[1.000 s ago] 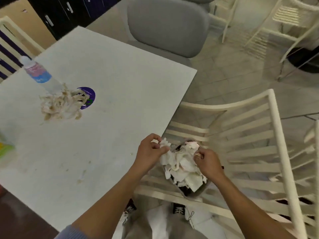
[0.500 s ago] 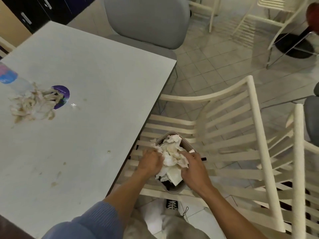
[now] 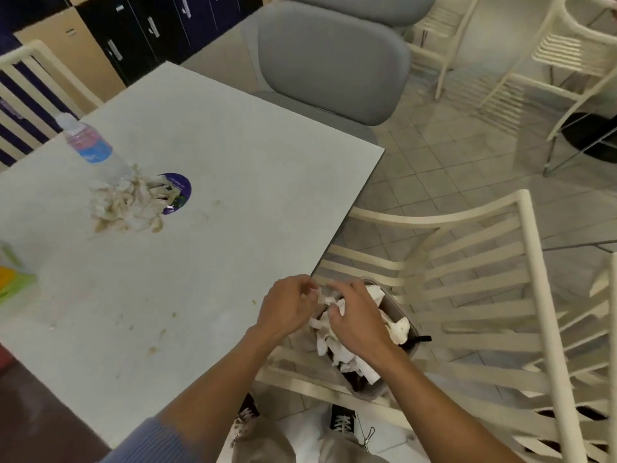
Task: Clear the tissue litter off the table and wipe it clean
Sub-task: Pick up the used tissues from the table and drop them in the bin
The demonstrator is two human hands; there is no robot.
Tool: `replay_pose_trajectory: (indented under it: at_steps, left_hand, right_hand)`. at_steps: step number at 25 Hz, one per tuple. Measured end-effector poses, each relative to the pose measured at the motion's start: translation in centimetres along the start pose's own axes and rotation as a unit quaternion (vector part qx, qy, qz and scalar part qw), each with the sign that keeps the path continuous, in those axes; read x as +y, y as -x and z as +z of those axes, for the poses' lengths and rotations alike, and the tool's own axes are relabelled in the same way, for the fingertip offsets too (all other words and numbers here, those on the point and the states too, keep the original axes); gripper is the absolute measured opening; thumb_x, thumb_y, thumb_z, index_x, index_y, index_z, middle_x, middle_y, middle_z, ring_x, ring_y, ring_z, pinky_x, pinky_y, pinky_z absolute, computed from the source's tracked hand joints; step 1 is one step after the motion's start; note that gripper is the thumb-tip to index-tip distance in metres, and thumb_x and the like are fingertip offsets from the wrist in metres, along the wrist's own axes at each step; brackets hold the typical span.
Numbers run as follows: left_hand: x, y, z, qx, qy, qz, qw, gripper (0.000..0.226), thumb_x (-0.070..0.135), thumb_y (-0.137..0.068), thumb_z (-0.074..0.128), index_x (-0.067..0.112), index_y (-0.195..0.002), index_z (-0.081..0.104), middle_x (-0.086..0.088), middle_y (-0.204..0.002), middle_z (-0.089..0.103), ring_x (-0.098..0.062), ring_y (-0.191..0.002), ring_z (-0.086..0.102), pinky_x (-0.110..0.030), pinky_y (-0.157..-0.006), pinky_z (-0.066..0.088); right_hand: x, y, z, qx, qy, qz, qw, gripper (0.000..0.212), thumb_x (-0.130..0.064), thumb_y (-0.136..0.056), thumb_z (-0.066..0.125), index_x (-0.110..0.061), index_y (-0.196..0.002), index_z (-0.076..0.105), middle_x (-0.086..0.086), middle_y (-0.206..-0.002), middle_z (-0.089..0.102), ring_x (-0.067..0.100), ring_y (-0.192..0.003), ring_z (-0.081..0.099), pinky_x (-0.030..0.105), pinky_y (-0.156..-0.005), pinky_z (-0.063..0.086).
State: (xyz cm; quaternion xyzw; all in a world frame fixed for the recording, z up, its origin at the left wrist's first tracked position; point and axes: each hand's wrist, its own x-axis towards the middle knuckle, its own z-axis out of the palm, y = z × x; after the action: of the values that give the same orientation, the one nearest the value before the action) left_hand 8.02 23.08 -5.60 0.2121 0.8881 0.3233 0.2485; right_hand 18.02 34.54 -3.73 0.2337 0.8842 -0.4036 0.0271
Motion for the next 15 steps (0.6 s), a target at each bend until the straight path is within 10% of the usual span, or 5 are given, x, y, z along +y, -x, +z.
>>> replay_pose_trajectory:
  at_steps: [15]
  left_hand:
    - [-15.7, 1.5, -21.2, 0.168, 0.051, -0.144, 0.974, 0.013, 0.032, -0.09, 0.061, 0.028, -0.099, 0.07, 0.014, -0.098, 0.068, -0.003, -0.076, 0.062, -0.019, -0.074, 0.044]
  right_hand:
    - [-19.7, -15.3, 14.7, -0.094, 0.072, -0.151, 0.981, 0.041, -0.024, -0.096, 0.05, -0.024, -0.136, 0.047, 0.005, -0.127, 0.053, 0.02, -0.116, 0.053, 0.027, -0.098, 0.041]
